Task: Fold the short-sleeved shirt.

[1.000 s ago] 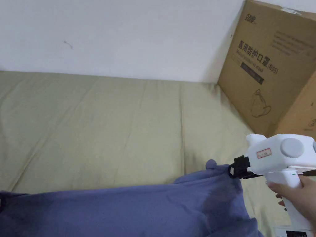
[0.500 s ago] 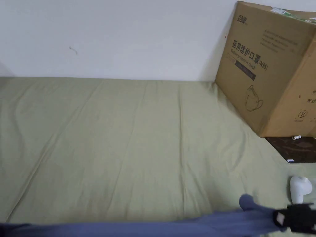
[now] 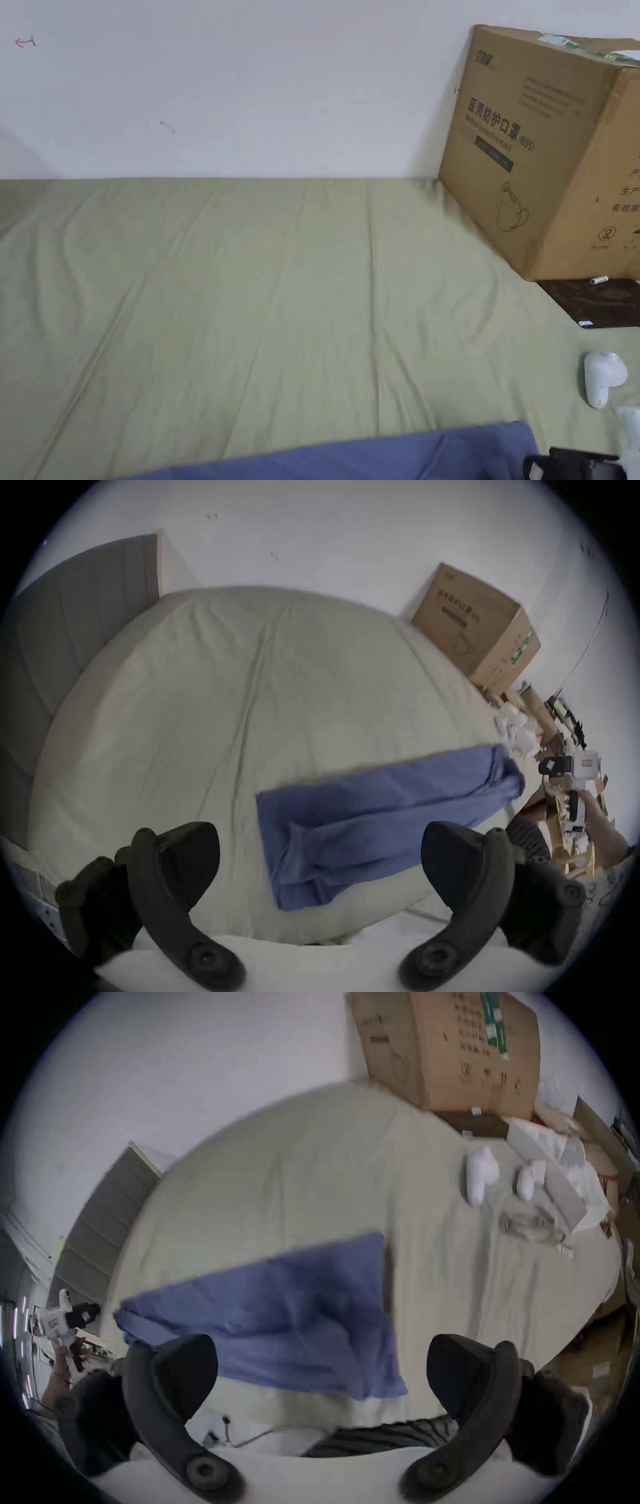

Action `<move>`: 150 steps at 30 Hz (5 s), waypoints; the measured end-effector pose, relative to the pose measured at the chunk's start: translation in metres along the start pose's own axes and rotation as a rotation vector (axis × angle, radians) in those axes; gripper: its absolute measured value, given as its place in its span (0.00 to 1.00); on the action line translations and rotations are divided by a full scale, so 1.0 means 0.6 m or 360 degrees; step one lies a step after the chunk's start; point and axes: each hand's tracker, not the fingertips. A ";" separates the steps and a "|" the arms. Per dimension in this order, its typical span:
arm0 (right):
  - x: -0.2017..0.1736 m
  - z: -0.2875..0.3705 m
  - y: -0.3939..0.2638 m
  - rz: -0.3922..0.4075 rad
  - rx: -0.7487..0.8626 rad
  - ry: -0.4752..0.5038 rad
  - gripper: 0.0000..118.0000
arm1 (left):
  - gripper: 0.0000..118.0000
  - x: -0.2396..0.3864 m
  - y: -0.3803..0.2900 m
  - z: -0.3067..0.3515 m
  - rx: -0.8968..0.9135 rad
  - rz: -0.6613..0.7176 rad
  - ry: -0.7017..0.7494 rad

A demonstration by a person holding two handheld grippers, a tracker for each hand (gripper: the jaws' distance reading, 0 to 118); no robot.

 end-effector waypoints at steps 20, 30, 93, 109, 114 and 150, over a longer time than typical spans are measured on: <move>-0.143 -0.029 0.035 0.0179 0.0044 0.0087 0.00 | 0.00 -0.106 0.002 -0.023 -0.0135 0.0417 -0.0166; -0.138 -0.069 0.035 0.0115 -0.0091 0.0085 0.00 | 1.00 -0.280 -0.117 -0.193 -0.0227 0.1179 -0.1063; -0.113 0.007 -0.009 0.0037 -0.0085 0.0162 0.00 | 0.00 0.293 -0.071 -0.350 -0.0716 -0.0019 -0.0598; -0.129 -0.017 0.001 0.0062 -0.0113 0.0143 0.00 | 0.99 -0.080 -0.092 -0.220 -0.0398 0.0829 -0.0927; -0.139 -0.021 -0.005 0.0086 -0.0158 0.0121 0.00 | 1.00 -0.044 -0.102 -0.300 -0.0401 0.1091 -0.1381; -0.107 -0.123 0.077 0.0231 0.0077 -0.0211 0.00 | 0.10 0.252 0.054 -0.257 -0.0478 0.0210 -0.0341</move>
